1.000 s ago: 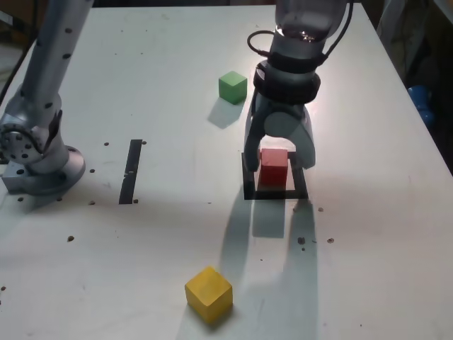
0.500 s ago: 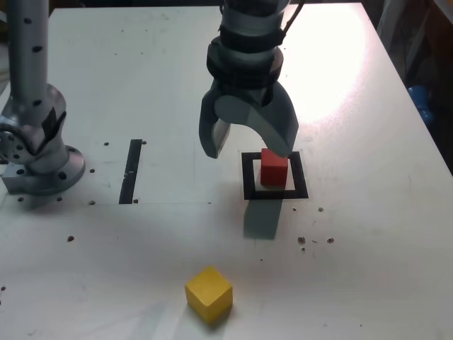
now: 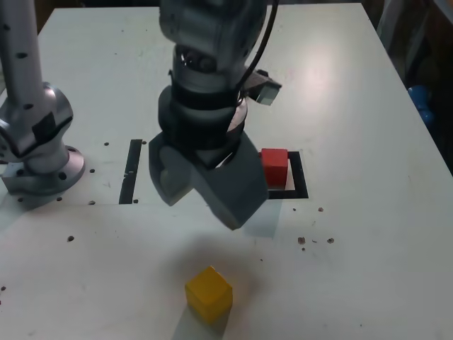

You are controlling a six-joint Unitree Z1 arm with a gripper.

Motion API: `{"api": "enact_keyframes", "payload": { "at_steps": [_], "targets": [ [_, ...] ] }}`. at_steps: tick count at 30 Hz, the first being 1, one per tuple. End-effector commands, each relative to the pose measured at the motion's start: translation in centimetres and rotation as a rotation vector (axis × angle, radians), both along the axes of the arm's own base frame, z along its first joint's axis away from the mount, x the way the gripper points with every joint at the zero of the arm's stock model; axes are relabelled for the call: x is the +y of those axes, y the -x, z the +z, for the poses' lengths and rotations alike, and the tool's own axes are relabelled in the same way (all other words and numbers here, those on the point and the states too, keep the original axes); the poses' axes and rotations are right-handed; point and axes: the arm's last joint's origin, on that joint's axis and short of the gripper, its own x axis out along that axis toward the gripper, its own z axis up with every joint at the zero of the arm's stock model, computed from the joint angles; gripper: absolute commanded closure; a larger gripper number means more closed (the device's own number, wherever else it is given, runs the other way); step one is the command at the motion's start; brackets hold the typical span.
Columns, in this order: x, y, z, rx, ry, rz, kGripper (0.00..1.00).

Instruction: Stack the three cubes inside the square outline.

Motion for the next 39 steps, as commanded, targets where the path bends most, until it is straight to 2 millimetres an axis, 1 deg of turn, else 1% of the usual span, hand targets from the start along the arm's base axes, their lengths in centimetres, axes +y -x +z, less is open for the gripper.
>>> {"api": "enact_keyframes", "payload": {
  "at_steps": [1,6,13,17,22,30,33,36,39],
  "targets": [
    [-1.0,0.5,0.0,0.002,0.005,-0.023,0.03],
    [-3.4,0.9,-0.9,0.016,0.006,-0.068,0.03],
    [-6.7,0.2,-2.8,0.046,0.002,-0.114,0.04],
    [-7.7,-0.1,-3.7,0.058,-0.004,-0.122,0.06],
    [-8.3,-0.4,-4.9,0.079,-0.015,-0.118,0.1],
    [-8.9,-1.1,-6.6,0.096,-0.02,-0.111,0.25],
    [-9.1,-1.3,-7.1,0.101,-0.021,-0.107,0.36],
    [-9.2,-1.3,-7.2,0.098,-0.026,-0.103,0.53],
    [-9.2,-1.4,-7.2,0.093,-0.031,-0.102,0.65]
  ]
}}
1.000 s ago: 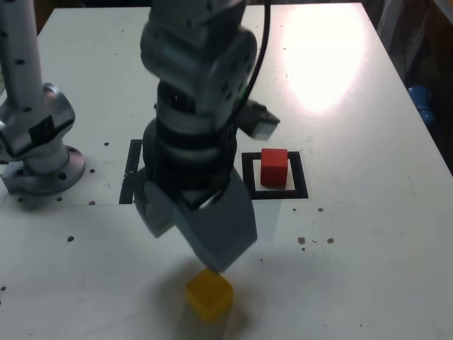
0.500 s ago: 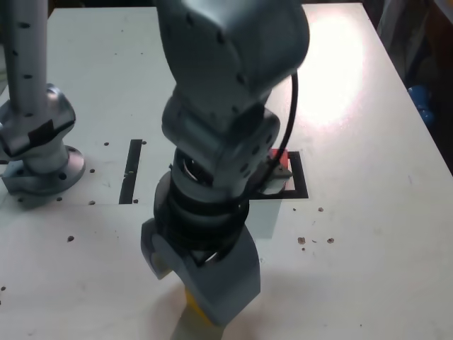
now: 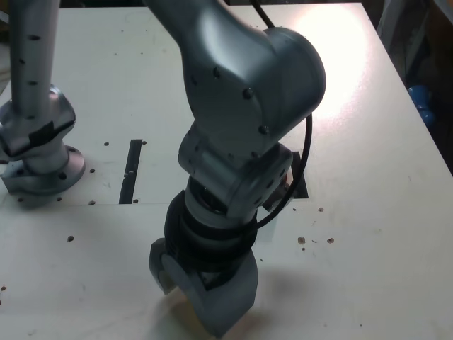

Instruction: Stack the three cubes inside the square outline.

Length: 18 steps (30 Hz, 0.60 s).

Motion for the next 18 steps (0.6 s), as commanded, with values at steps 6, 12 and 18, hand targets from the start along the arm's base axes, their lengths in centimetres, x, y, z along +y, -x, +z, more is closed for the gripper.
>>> {"api": "enact_keyframes", "payload": {
  "at_steps": [6,12,18],
  "targets": [
    [-0.13,0.01,-0.04,-0.001,-0.004,-0.002,0.67],
    [-0.11,0.05,-0.01,0.002,-0.004,-0.002,0.67],
    [0.23,-0.11,0.84,-0.007,-0.007,0.018,0.67]
  ]
}}
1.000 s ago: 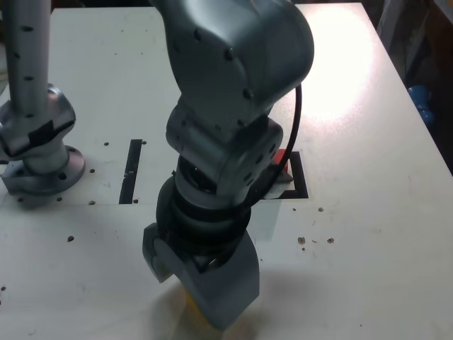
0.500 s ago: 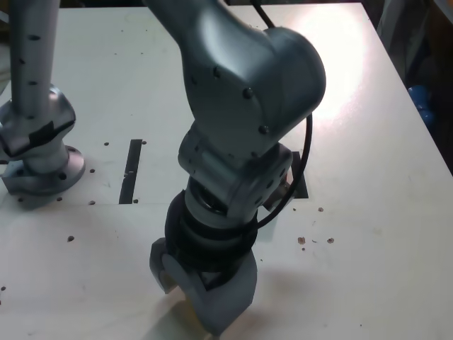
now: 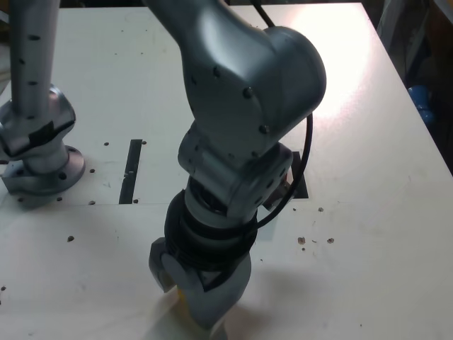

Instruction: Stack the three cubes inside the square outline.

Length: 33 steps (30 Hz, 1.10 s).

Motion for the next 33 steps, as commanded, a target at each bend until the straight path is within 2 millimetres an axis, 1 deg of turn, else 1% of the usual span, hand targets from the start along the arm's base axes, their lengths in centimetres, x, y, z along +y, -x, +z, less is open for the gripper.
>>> {"api": "enact_keyframes", "payload": {
  "at_steps": [1,4,7,11,12,16,20,25,29,33],
  "targets": [
    [0.4,-0.3,1.0,-0.012,0.0,0.022,0.67],
    [1.6,-1.1,2.5,-0.028,0.0,0.067,0.67],
    [3.6,-1.9,4.7,-0.061,-0.011,0.125,0.67],
    [6.9,-2.9,7.8,-0.112,-0.029,0.22,0.67],
    [8.1,-3.3,8.6,-0.124,-0.029,0.255,0.67],
    [11.7,-4.5,10.1,-0.145,-0.022,0.365,0.67],
    [14.9,-5.7,10.4,-0.155,-0.015,0.465,0.67],
    [18.4,-6.9,10.1,-0.153,-0.005,0.564,0.67],
    [20.5,-7.7,9.6,-0.132,0.009,0.607,0.67],
    [21.9,-8.2,8.9,-0.112,0.02,0.616,0.67]
  ]
}}
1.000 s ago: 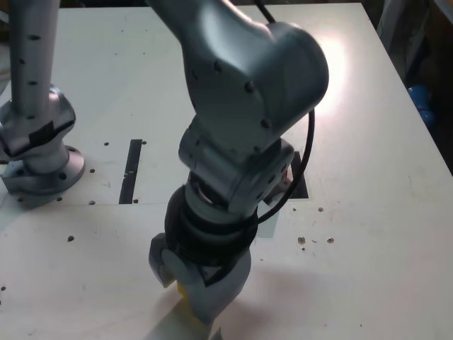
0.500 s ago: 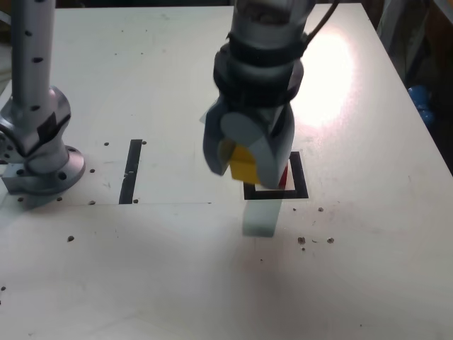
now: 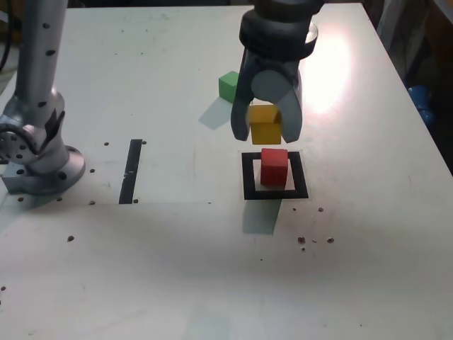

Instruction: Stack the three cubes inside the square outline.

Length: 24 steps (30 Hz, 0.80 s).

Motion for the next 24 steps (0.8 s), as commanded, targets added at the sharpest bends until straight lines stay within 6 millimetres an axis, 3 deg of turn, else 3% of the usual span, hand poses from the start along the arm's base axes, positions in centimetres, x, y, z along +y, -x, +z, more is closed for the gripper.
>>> {"api": "enact_keyframes", "payload": {
  "at_steps": [1,24],
  "targets": [
    [0.6,-0.5,-0.5,0.007,0.008,0.003,0.67],
    [1.2,-2.6,-3.8,0.05,0.034,-0.011,0.67]
  ]
}}
